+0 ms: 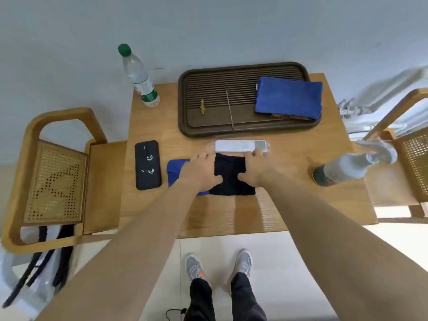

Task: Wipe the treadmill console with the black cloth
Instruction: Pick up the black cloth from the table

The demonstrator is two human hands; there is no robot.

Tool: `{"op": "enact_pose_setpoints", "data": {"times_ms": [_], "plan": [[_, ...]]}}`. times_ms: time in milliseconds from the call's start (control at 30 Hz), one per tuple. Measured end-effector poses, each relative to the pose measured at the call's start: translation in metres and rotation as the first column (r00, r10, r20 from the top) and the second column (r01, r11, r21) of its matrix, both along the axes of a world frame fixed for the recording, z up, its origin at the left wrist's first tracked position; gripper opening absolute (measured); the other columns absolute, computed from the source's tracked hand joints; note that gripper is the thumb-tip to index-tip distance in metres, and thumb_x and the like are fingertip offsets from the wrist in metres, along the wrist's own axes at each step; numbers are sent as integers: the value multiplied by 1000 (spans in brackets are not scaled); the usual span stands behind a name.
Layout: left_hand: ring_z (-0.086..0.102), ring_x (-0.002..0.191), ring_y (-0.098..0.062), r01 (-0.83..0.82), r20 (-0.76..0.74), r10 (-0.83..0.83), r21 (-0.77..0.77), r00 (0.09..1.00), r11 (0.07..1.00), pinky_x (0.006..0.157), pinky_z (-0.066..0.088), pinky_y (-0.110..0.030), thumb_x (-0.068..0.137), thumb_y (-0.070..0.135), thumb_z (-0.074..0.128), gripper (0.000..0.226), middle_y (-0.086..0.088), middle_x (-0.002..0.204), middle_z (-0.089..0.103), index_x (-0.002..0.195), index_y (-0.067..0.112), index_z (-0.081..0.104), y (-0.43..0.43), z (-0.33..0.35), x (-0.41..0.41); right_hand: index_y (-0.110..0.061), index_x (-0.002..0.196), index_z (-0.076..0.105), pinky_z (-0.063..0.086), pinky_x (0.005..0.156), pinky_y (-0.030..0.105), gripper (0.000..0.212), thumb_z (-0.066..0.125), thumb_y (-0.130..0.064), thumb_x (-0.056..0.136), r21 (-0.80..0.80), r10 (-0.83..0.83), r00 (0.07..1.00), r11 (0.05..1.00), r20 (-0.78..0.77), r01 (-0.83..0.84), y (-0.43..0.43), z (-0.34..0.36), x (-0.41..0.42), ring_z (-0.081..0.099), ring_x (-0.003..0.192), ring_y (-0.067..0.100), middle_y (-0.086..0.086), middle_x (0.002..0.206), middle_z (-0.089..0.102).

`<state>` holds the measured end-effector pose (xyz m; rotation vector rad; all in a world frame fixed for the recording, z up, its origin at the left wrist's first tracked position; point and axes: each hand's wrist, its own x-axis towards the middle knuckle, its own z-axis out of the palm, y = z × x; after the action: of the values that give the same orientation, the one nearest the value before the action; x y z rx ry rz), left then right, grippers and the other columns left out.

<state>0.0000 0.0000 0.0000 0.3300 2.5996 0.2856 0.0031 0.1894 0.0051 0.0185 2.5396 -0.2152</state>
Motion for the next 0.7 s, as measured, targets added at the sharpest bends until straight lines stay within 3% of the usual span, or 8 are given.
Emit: {"op": "enact_pose_setpoints", "data": {"times_ms": [100,233,333,433,633,700], "plan": [[36,136,-28,-25,-89,25,10,996,1000,95,52,-43,92,33,60,67,-4,153,38,151,17,33,12,-24,-2,-15,142,36,47,94,48,61,59,-37,90,-105,-122,993,987,-1,121,5,-29,9,44,121,36,15,142,38],[39,133,-27,-78,-174,78,4,982,997,88,53,-38,96,23,56,51,-1,146,47,146,22,42,21,-54,-5,-21,146,38,50,93,47,52,52,-33,98,-202,-225,963,960,-146,194,9,-62,19,47,121,33,10,141,43],[46,120,-22,-105,-267,112,39,957,994,78,52,-32,97,23,59,26,1,127,57,122,25,59,18,-59,-6,-21,130,55,50,90,43,31,53,-27,100,-247,-271,937,945,-219,216,12,-68,20,51,116,28,6,130,52],[49,112,-20,-71,-301,85,56,950,996,76,52,-33,98,23,57,14,2,118,58,112,23,62,18,-53,-7,-19,112,62,51,81,40,17,54,-18,98,-227,-269,935,950,-232,216,16,-62,22,54,107,27,4,113,58],[51,105,-11,-3,-330,131,363,935,932,73,44,-24,95,22,61,3,8,103,59,97,23,61,23,-1,4,-18,97,66,54,69,35,12,60,-12,89,-381,-412,890,868,-198,317,18,-24,34,61,86,21,-1,95,63],[57,96,-11,-14,-190,124,494,974,869,73,48,-27,94,20,63,5,9,95,61,94,24,60,23,20,13,-19,90,63,48,64,31,9,64,-13,84,-429,-408,885,857,-224,286,18,-8,43,58,81,20,-3,87,60]]}}
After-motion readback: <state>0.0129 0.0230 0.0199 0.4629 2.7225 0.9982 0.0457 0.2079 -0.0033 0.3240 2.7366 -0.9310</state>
